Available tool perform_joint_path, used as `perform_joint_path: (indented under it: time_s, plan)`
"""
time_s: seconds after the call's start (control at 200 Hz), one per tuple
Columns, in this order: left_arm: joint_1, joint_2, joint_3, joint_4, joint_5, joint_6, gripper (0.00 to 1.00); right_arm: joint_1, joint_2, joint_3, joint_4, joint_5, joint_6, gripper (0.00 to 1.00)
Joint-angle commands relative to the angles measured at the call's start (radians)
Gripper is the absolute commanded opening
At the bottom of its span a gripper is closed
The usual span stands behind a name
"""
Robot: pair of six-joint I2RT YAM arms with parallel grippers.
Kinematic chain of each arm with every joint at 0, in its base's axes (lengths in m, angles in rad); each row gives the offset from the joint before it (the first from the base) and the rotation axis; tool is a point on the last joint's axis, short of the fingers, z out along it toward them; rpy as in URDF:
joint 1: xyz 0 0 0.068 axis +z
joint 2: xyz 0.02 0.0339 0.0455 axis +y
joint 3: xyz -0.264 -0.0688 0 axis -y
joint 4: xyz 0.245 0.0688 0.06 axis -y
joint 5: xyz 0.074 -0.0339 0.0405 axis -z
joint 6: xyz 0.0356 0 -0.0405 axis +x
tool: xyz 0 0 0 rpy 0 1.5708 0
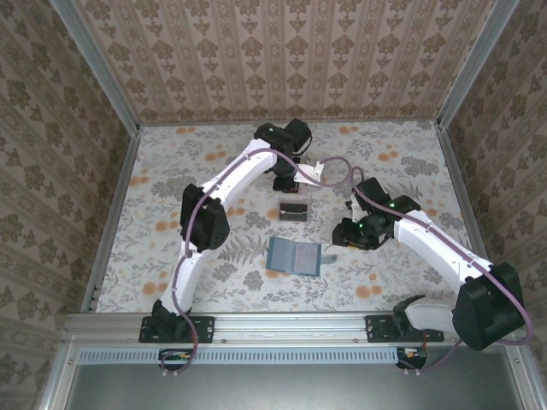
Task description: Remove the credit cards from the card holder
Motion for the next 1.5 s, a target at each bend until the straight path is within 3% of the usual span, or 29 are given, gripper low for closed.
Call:
perform_joint_path:
  time_s: [0.0, 0.925, 1.095, 1.495]
  plan:
    - [0.007, 0.021, 0.043, -0.023, 0.005, 0.047, 0.0, -0.008, -0.004, -0.014, -0.026, 0.011, -0.009, 0.41]
    - [0.01, 0.17, 0.158, -0.132, 0.023, 0.073, 0.0, -0.023, -0.013, -0.043, -0.019, 0.002, -0.001, 0.41]
    - [0.012, 0.171, 0.194, -0.135, 0.005, 0.061, 0.22, -0.023, -0.015, -0.039, -0.022, 0.004, 0.0, 0.41]
    - [0.015, 0.151, 0.193, -0.041, -0.078, 0.048, 0.24, -0.023, -0.026, -0.039, -0.024, 0.004, 0.004, 0.41]
